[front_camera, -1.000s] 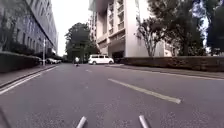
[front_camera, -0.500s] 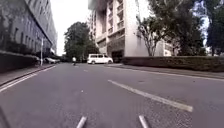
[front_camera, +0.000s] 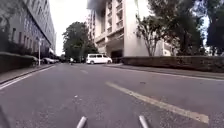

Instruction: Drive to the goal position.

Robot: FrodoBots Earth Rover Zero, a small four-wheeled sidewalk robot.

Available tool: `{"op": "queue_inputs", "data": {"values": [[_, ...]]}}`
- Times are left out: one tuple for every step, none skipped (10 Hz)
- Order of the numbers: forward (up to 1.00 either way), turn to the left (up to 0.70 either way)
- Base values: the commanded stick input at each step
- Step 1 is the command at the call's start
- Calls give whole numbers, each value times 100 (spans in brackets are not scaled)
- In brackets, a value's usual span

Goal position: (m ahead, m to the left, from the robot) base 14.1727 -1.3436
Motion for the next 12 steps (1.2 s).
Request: {"op": "queue_inputs", "data": {"values": [[70,0],[70,0],[70,0],[70,0],[70,0],[70,0],[70,0],[70,0],[70,0],[70,0],[70,0],[70,0]]}}
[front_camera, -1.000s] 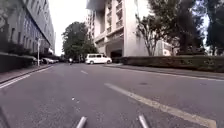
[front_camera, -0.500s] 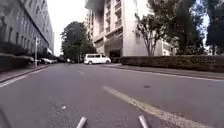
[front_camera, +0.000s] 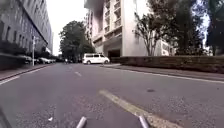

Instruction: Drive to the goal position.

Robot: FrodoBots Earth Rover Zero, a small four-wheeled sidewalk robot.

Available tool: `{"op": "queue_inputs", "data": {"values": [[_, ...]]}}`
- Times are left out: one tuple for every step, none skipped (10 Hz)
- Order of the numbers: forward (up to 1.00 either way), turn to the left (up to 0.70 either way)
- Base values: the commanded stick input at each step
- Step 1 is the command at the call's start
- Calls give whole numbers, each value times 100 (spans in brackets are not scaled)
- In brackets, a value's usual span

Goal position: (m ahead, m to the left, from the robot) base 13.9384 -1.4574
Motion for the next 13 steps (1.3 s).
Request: {"op": "queue_inputs", "data": {"values": [[70,0],[70,6],[70,14],[70,14],[70,5],[70,0],[70,0],[70,0],[70,0],[70,0],[70,0],[70,0],[70,0]]}}
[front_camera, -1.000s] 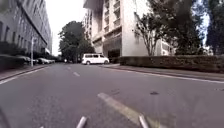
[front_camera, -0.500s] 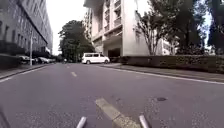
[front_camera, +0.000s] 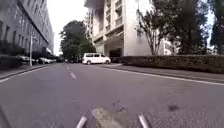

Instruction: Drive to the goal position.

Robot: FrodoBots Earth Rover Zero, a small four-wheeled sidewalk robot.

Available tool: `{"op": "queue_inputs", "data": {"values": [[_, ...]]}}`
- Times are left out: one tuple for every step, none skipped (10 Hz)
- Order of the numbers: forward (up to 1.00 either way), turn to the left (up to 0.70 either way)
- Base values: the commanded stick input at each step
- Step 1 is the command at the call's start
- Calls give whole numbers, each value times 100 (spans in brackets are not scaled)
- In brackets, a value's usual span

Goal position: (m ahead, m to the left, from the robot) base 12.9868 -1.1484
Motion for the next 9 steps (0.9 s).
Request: {"op": "queue_inputs", "data": {"values": [[70,0],[70,0],[70,0],[70,0],[70,0],[70,7],[70,14],[70,12],[70,1]]}}
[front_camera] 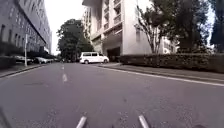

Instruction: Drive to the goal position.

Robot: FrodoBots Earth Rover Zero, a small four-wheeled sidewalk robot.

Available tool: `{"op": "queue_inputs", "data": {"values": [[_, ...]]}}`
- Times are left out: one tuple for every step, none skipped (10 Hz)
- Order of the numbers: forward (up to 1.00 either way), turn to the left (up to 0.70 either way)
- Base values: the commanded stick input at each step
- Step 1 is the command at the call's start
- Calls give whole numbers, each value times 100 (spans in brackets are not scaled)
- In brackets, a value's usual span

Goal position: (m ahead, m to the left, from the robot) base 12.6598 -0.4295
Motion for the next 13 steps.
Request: {"op": "queue_inputs", "data": {"values": [[70,0],[70,0],[70,0],[70,0],[70,0],[70,0],[70,0],[70,0],[70,0],[70,0],[70,0],[70,0],[70,0]]}}
